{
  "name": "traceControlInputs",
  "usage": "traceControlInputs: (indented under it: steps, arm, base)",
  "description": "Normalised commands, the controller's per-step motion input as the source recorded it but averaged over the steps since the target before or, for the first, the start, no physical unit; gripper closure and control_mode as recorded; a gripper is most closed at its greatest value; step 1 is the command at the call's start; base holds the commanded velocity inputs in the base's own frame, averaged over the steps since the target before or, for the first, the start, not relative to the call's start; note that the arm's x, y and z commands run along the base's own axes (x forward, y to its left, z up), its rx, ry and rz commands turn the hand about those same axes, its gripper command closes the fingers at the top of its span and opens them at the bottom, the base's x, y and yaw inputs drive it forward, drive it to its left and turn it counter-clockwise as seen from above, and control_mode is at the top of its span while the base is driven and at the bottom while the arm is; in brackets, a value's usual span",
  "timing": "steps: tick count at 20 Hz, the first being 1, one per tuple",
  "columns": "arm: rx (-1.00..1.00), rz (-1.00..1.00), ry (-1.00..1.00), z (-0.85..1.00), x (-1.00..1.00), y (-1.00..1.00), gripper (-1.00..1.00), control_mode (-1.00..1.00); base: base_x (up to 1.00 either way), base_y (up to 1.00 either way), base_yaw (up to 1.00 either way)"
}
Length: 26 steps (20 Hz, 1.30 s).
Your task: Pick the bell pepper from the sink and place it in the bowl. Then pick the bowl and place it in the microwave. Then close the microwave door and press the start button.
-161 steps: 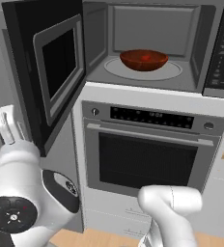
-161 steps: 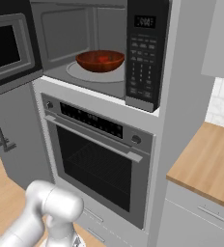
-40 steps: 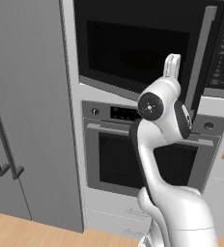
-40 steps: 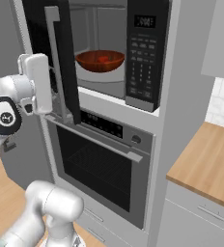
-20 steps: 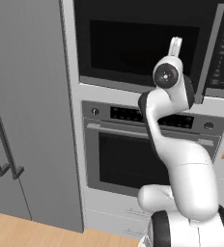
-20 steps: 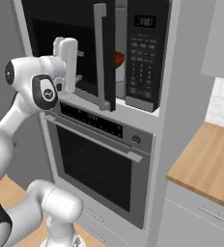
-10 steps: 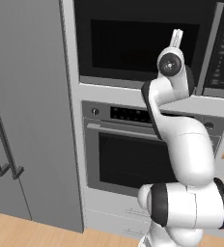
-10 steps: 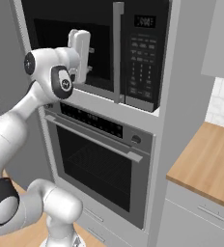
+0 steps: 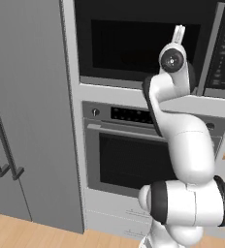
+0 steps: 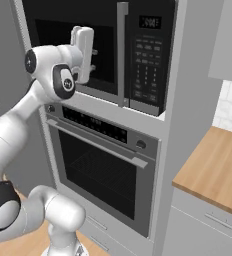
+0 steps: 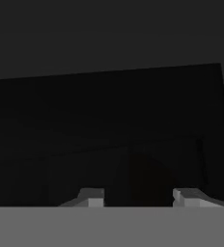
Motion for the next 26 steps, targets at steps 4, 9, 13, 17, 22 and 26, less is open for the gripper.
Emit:
traceControlInputs:
  steps: [4, 9, 13, 17, 22, 26]
  arm:
    - [0.02, 0.0, -0.01, -0.08, -0.22, 0.0, -1.0, -1.0]
    - [0.03, 0.0, -0.06, 0.2, -0.73, 0.11, -1.0, -1.0]
    - [0.02, 0.0, -0.01, 0.25, -0.74, 0.24, 1.0, -1.0]
    - [0.0, -0.03, 0.09, 0.26, -0.76, 0.08, 1.0, -1.0]
    - [-0.18, 0.0, 0.09, 0.05, -0.82, -0.25, 1.0, -1.0]
    - [-0.33, 0.01, 0.27, 0.0, -0.52, -0.3, 1.0, -1.0]
  base:
    - [0.0, 0.0, 0.0]
    - [0.0, 0.0, 0.0]
    - [0.0, 0.0, 0.0]
    - [0.0, 0.0, 0.0]
    - [0.0, 0.0, 0.0]
    - [0.0, 0.0, 0.0]
